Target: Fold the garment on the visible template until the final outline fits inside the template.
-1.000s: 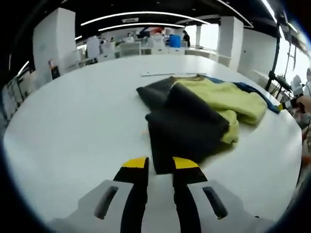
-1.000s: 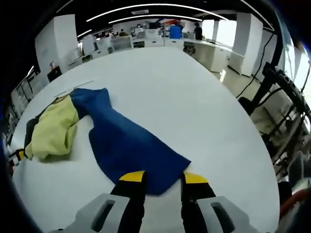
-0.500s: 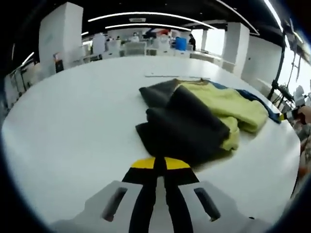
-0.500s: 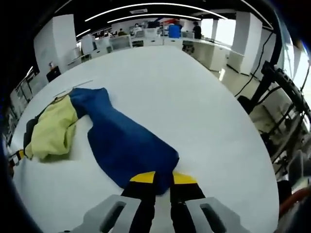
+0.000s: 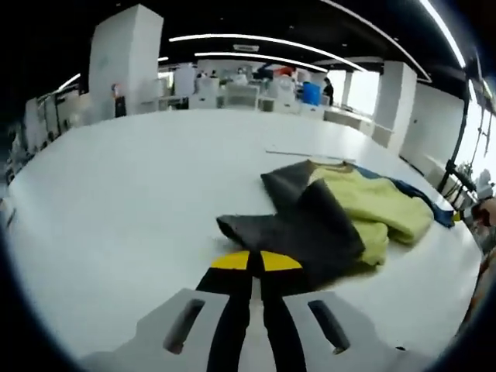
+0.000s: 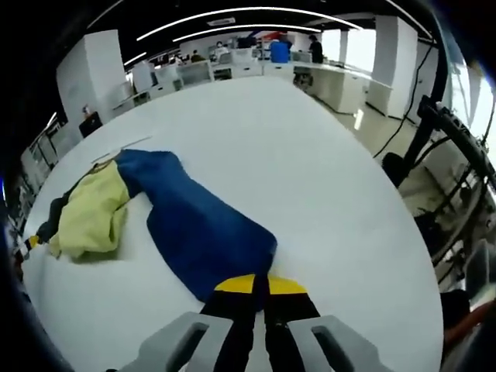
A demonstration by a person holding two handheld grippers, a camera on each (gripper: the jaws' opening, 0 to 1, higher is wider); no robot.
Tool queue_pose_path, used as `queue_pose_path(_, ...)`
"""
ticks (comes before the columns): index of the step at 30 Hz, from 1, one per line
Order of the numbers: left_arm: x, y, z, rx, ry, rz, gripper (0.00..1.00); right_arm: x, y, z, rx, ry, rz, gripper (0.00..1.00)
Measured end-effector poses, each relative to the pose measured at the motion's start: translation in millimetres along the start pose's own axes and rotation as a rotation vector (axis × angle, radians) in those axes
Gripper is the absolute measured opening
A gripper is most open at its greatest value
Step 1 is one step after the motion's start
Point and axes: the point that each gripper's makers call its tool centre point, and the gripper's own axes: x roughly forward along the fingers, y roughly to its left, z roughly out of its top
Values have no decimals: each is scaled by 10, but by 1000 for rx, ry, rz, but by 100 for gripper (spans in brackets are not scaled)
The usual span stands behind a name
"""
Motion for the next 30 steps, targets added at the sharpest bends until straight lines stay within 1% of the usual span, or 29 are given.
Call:
queue_pose_path(1,-33,36,43,0,-10,18,0,-15,-18,16,-5,-2,0,0)
queue_pose_path(2,-75,78,109,0,-31,30,0,-38,-48,43,-6,-5,-1,0)
queue_pose_path(5,-139,195,198,-14,-59,54,0,-75,-94,118,-1,-20,13,0)
queue_pose_path(8,-154,324,202,0,-58,82,0,-98,-153,182,-25,-26,3,0)
queue_pose_path(12,-114,482,171,-11,-50,97,0,-99,-192,254,-55,-36,6,0)
queue_pose_path(13,-94,551,164,-11,-51,106,0,-93,-213,272,-65,-36,1,0)
queue_pose_path(15,-61,666,131,-11,-39,127,0,-77,-248,293,-72,-35,-6,0)
queue_pose_path(18,-31,828,59,6,-2,161,0,-53,-301,346,-64,-42,-12,0)
queue_pose_path(21,-33,926,67,-32,-11,173,0,-33,-359,389,-63,-42,-25,0)
queue_pose_path(23,-34,1039,47,3,4,209,0,-17,-393,411,-59,-39,-32,0)
queue_pose_path(25,-39,1106,24,29,19,229,0,-3,-424,418,-63,-31,-42,0)
queue_pose_path(28,-47,1209,-19,39,47,258,0,33,-477,424,-69,-23,-52,0)
queue_pose_path(29,-66,1284,-54,50,70,292,0,42,-491,421,-68,-21,-53,0)
queue_pose_path(30,-70,1323,-66,55,78,306,0,55,-510,411,-66,-14,-56,0)
